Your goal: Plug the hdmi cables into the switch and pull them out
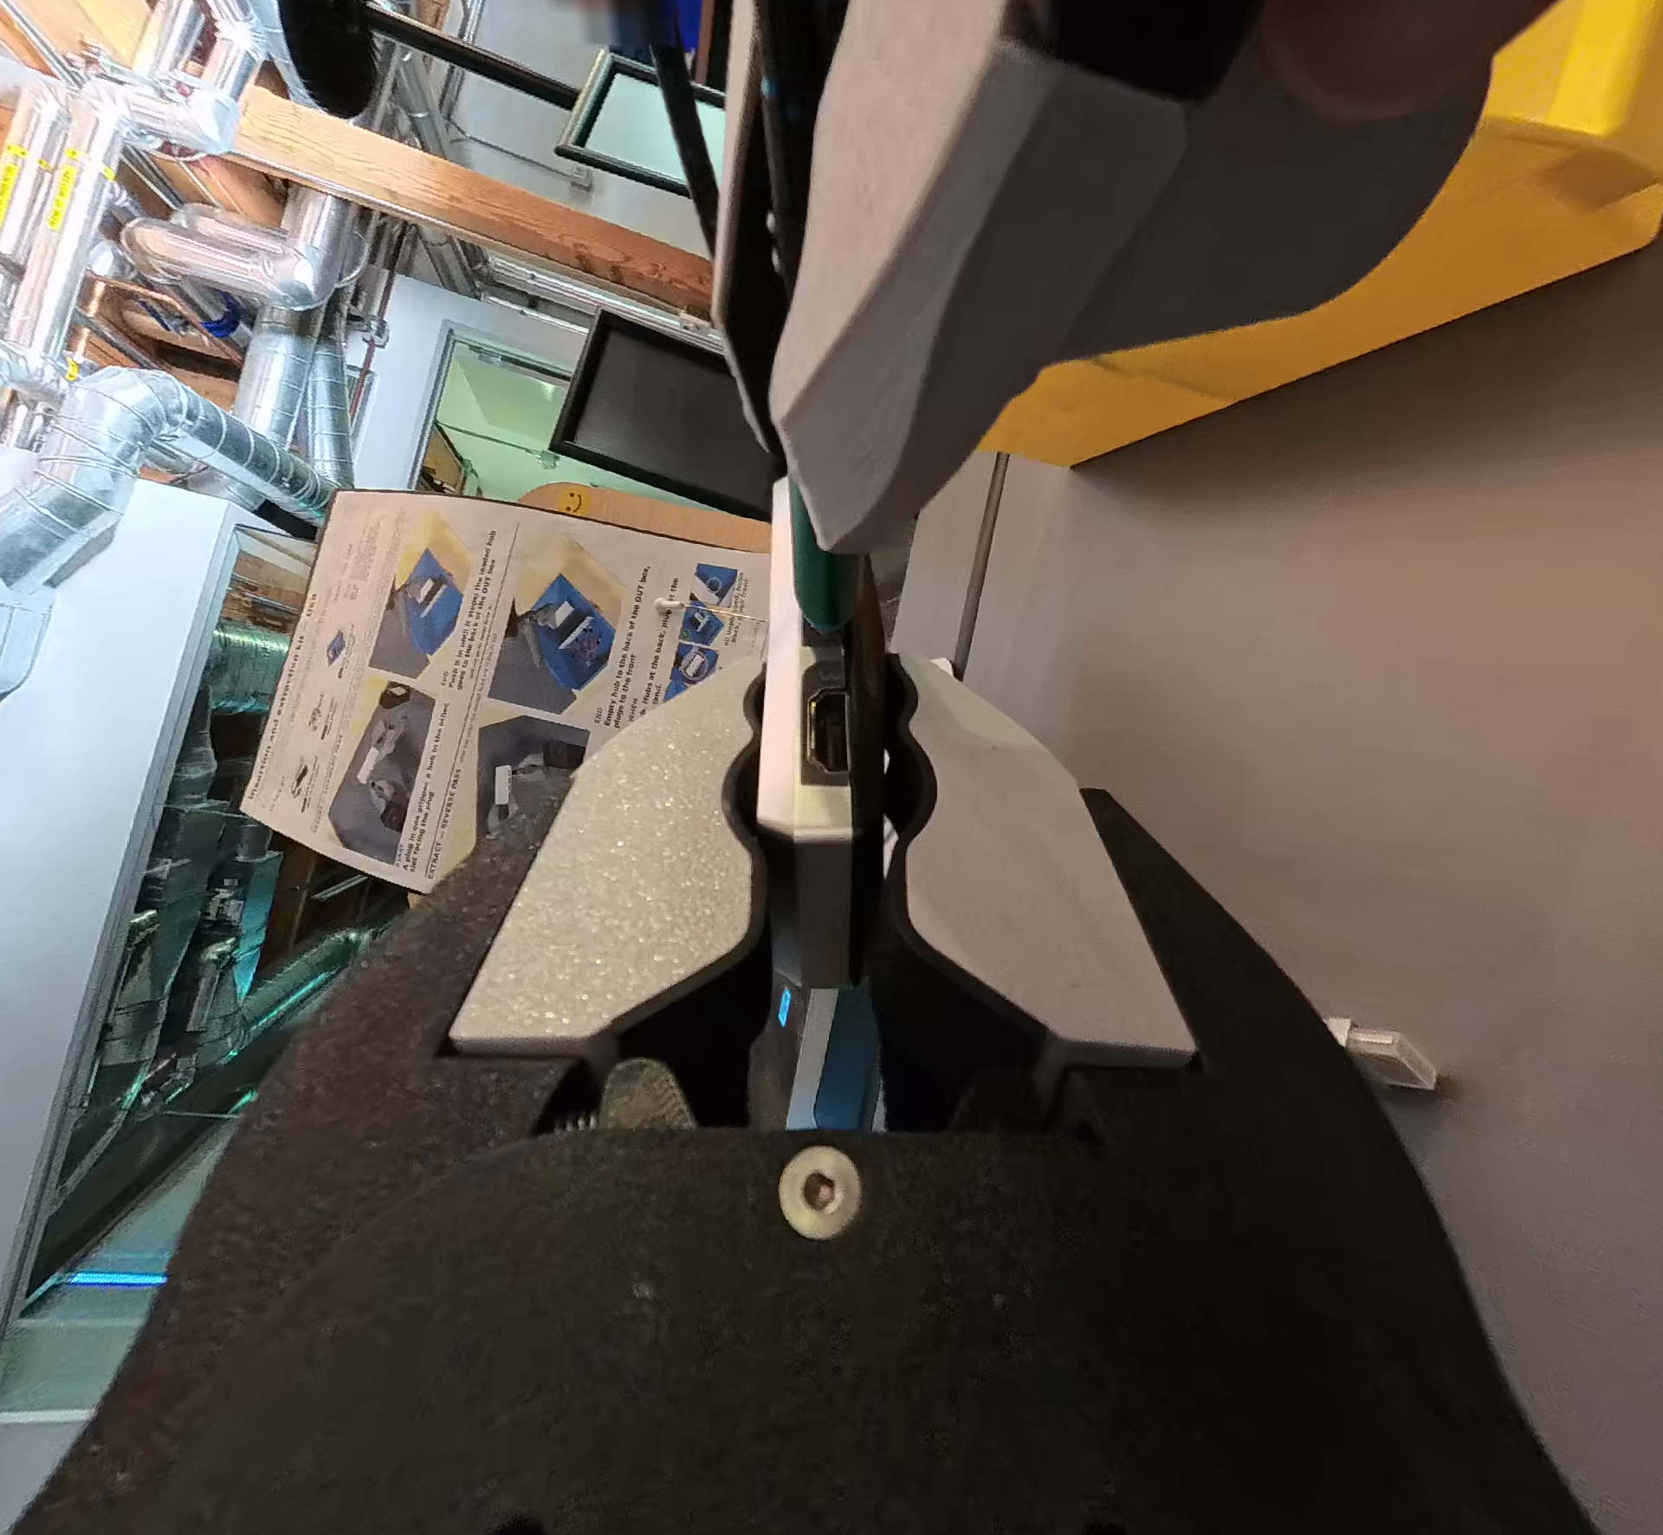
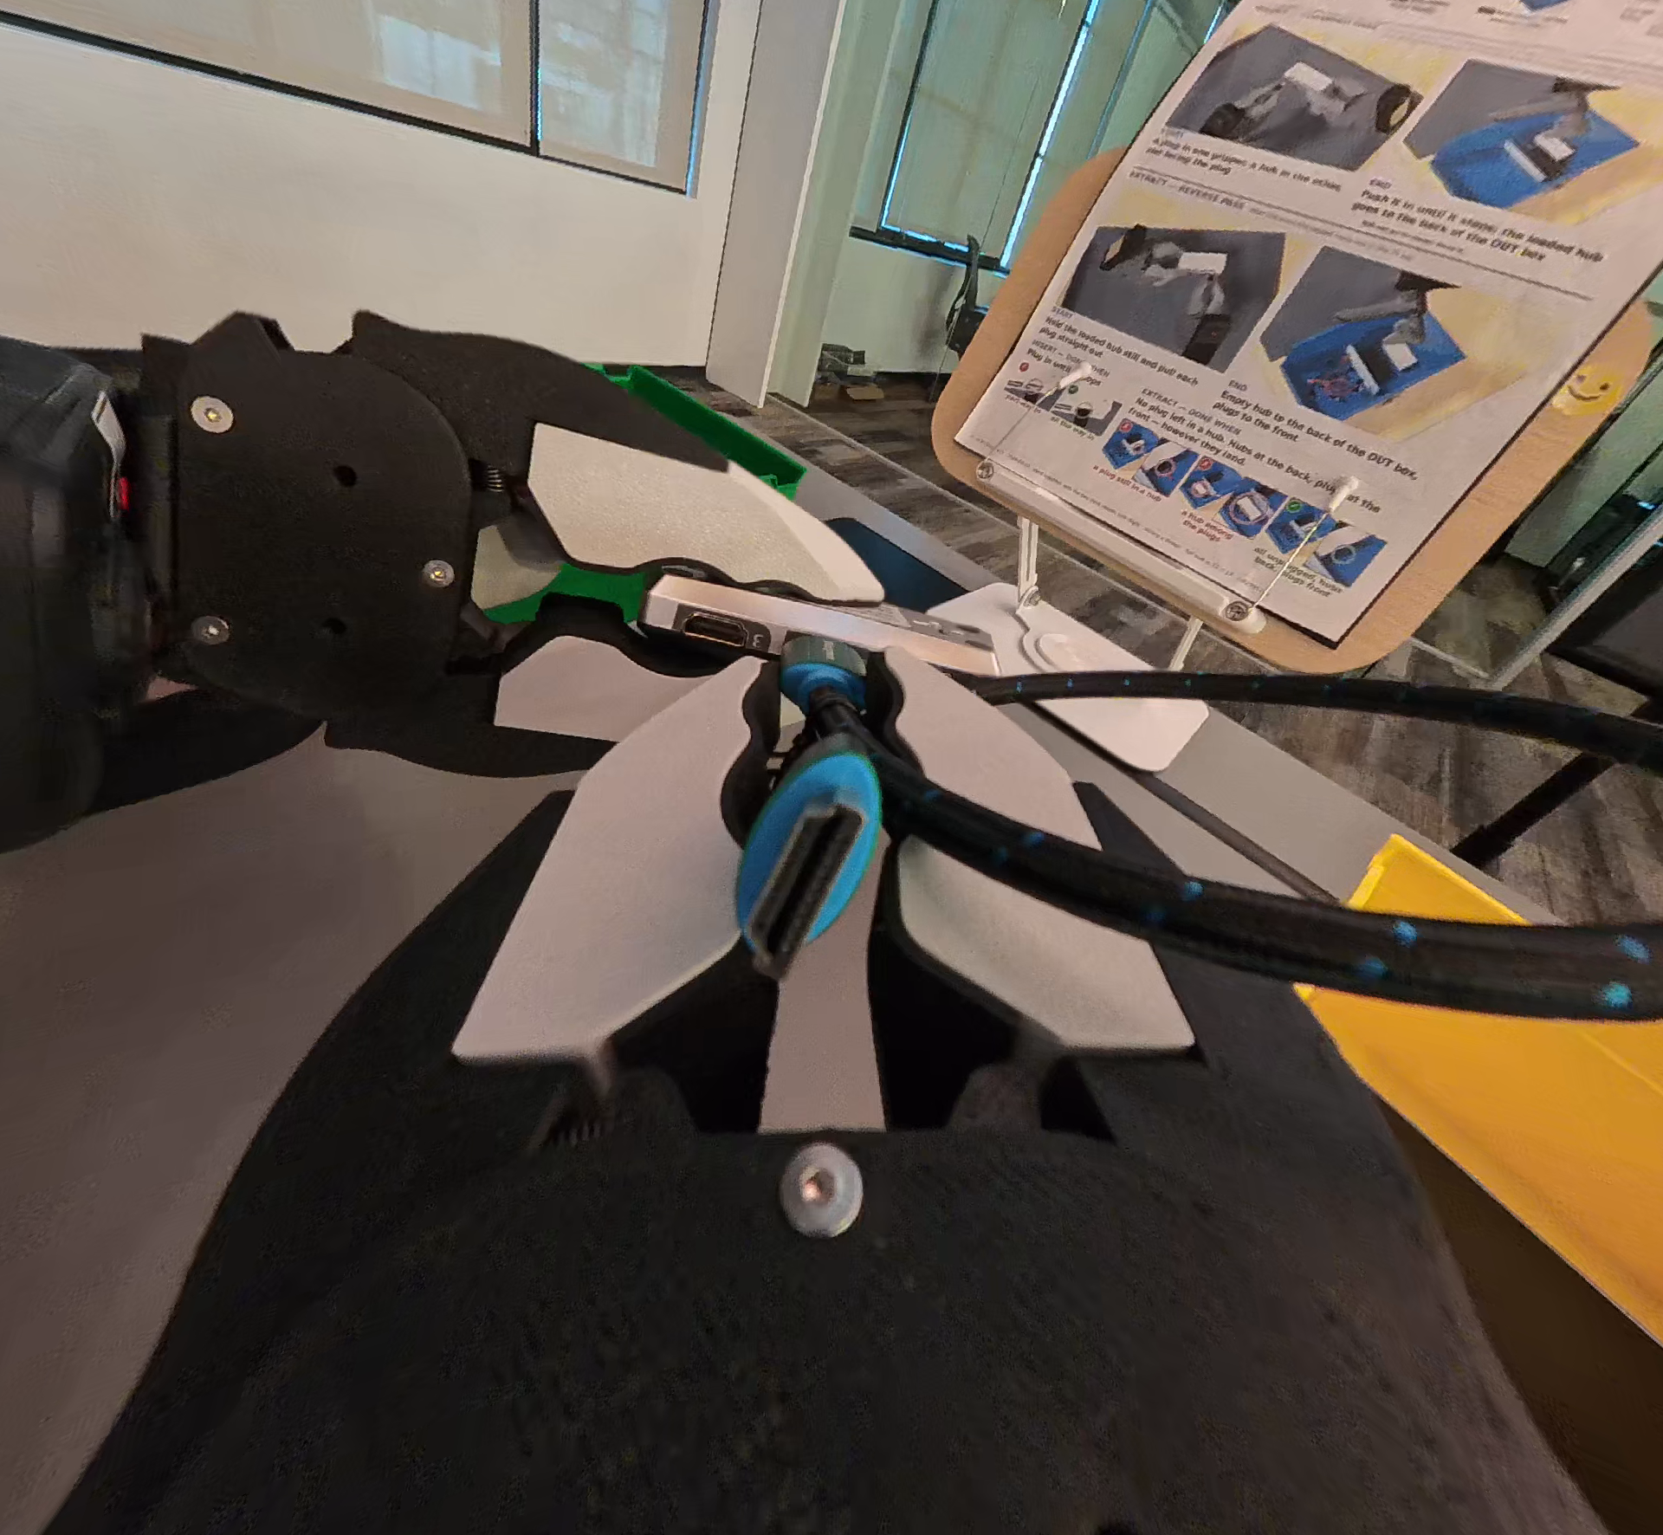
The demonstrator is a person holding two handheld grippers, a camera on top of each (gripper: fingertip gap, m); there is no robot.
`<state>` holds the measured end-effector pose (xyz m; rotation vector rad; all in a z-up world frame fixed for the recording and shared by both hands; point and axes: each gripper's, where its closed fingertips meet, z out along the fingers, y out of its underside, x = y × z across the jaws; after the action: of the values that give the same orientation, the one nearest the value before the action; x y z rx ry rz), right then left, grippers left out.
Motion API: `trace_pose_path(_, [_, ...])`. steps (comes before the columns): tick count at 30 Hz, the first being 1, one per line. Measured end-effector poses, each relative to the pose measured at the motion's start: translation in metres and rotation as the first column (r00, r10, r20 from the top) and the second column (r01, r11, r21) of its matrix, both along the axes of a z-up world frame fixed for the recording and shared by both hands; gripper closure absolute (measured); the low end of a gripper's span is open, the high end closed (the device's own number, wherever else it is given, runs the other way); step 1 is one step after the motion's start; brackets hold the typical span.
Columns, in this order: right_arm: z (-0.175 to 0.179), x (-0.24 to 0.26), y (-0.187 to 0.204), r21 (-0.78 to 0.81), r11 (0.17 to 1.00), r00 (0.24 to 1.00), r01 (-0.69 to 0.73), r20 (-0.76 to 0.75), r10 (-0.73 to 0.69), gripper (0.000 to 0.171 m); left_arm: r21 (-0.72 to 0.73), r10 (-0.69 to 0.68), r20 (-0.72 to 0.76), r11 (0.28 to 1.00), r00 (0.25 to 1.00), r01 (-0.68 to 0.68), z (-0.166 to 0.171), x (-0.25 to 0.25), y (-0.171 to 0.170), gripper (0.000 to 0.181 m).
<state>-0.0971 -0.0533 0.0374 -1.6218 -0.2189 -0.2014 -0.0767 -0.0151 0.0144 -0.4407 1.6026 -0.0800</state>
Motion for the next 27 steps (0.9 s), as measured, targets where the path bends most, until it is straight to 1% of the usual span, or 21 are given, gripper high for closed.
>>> trace_pose_path(2, [-0.001, 0.001, 0.001, -0.008, 1.000, 0.999, -0.005, -0.035, 0.005, 0.152, 0.001, 0.011, -0.003, 1.000, 1.000, -0.011, -0.001, 0.001, 0.001, 0.160])
trace_pose_path(4, [-0.002, 0.002, 0.001, -0.011, 1.000, 1.000, 0.007, -0.025, -0.007, 0.152, 0.006, 0.013, -0.003, 1.000, 1.000, -0.013, -0.002, 0.001, 0.001, 0.160])
trace_pose_path(7, [0.002, -0.002, 0.000, 0.025, 1.000, 1.000, 0.005, 0.008, -0.006, 0.153, 0.016, 0.011, 0.020, 1.000, 1.000, -0.011, 0.004, -0.001, -0.001, 0.160])
trace_pose_path(10, [0.012, -0.003, -0.008, 0.086, 0.993, 0.996, -0.081, -0.032, 0.084, 0.153, 0.075, 0.012, 0.074, 0.997, 0.997, -0.018, 0.016, -0.004, -0.007, 0.159])
trace_pose_path(12, [0.020, -0.005, -0.019, 0.130, 0.983, 0.991, -0.132, 0.013, 0.132, 0.153, 0.129, -0.015, 0.119, 0.992, 0.993, 0.000, 0.025, -0.008, -0.018, 0.158])
trace_pose_path(15, [0.022, -0.006, -0.026, 0.140, 0.983, 0.991, -0.121, 0.065, 0.113, 0.153, 0.160, -0.035, 0.142, 0.987, 0.989, 0.012, 0.027, -0.008, -0.025, 0.157])
trace_pose_path(19, [0.024, -0.008, -0.031, 0.179, 0.974, 0.990, -0.138, 0.013, 0.138, 0.154, 0.192, -0.085, 0.218, 0.980, 0.972, 0.042, 0.032, -0.011, -0.029, 0.155])
trace_pose_path(21, [0.023, -0.008, -0.032, 0.189, 0.971, 0.988, -0.150, -0.007, 0.154, 0.155, 0.180, -0.084, 0.211, 0.983, 0.974, 0.045, 0.030, -0.011, -0.030, 0.154])
trace_pose_path(24, [0.020, -0.009, -0.032, 0.201, 0.966, 0.984, -0.163, -0.031, 0.173, 0.155, 0.106, -0.078, 0.179, 0.993, 0.981, 0.059, 0.028, -0.011, -0.025, 0.151])
trace_pose_path(26, [0.017, -0.010, -0.030, 0.190, 0.969, 0.986, -0.157, -0.018, 0.164, 0.155, 0.083, -0.074, 0.153, 0.995, 0.986, 0.062, 0.025, -0.010, -0.022, 0.147])
trace_pose_path(27, [0.017, -0.010, -0.029, 0.188, 0.970, 0.987, -0.156, -0.009, 0.161, 0.155, 0.093, -0.071, 0.140, 0.994, 0.988, 0.059, 0.024, -0.010, -0.021, 0.150])
